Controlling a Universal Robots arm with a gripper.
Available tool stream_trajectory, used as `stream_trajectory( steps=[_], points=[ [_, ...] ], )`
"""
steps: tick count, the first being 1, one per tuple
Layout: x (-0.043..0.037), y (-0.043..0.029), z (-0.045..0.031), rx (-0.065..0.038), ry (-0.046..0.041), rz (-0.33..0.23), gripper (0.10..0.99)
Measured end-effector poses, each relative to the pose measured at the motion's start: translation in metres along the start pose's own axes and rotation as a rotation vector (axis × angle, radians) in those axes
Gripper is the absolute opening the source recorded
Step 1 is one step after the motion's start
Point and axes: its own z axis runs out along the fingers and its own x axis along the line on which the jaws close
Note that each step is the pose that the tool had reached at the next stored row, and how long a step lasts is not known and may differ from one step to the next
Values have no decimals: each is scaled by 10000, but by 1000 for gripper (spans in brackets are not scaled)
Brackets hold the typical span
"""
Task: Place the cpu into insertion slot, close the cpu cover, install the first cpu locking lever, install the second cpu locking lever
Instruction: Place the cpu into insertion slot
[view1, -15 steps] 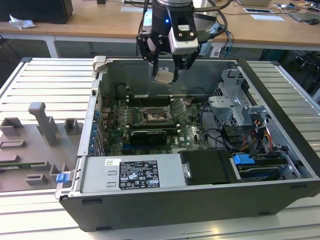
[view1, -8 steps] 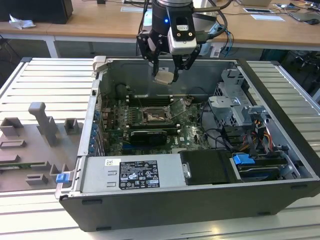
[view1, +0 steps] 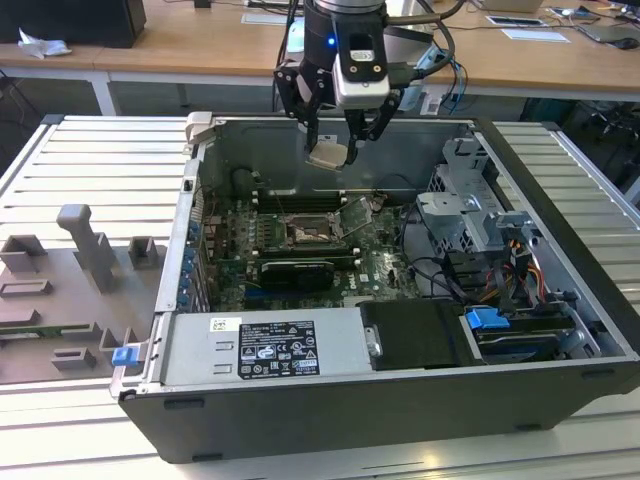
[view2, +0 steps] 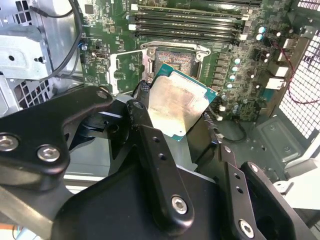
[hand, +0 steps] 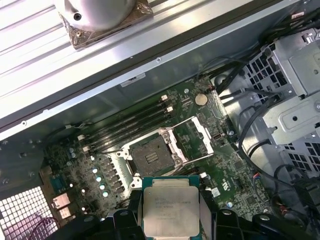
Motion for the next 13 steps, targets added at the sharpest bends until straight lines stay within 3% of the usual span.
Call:
stream_trajectory(
  steps=[13],
  points=[
    [0, 0, 0, -8, -39, 435, 541]
  ],
)
